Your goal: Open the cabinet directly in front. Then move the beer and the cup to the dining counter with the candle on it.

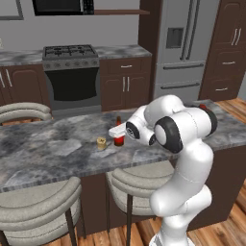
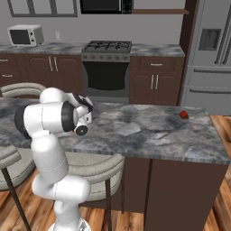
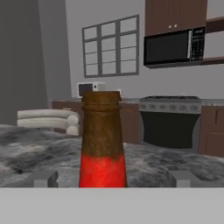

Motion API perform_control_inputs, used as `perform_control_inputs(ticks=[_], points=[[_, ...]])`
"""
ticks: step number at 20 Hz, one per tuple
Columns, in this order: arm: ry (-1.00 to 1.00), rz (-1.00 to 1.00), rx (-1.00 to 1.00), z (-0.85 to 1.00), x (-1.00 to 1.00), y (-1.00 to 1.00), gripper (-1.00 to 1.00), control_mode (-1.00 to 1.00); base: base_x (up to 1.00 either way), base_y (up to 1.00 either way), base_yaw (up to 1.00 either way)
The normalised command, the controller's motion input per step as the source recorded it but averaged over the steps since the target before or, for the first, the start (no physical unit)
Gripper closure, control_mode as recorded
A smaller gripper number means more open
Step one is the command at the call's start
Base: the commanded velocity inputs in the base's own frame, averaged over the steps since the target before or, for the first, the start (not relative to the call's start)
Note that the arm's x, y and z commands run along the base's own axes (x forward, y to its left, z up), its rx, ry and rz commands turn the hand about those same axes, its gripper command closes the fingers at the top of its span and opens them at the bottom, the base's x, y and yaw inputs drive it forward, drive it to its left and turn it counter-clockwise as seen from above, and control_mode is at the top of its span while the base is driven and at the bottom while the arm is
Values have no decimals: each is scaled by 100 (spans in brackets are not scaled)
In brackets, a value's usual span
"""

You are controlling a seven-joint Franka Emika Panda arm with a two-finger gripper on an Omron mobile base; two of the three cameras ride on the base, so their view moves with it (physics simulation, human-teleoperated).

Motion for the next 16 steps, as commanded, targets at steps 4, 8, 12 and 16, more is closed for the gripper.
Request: perform_control_inputs(ticks=[4, 8, 12, 16], points=[[0, 0, 0, 5, -12, -19, -100, -100, 0, 0, 0], [0, 0, 0, 24, -21, -15, -100, -100, 0, 0, 0], [0, 0, 0, 52, -28, -5, -100, -100, 0, 0, 0], [0, 0, 0, 68, -35, -2, -100, -100, 0, 0, 0]])
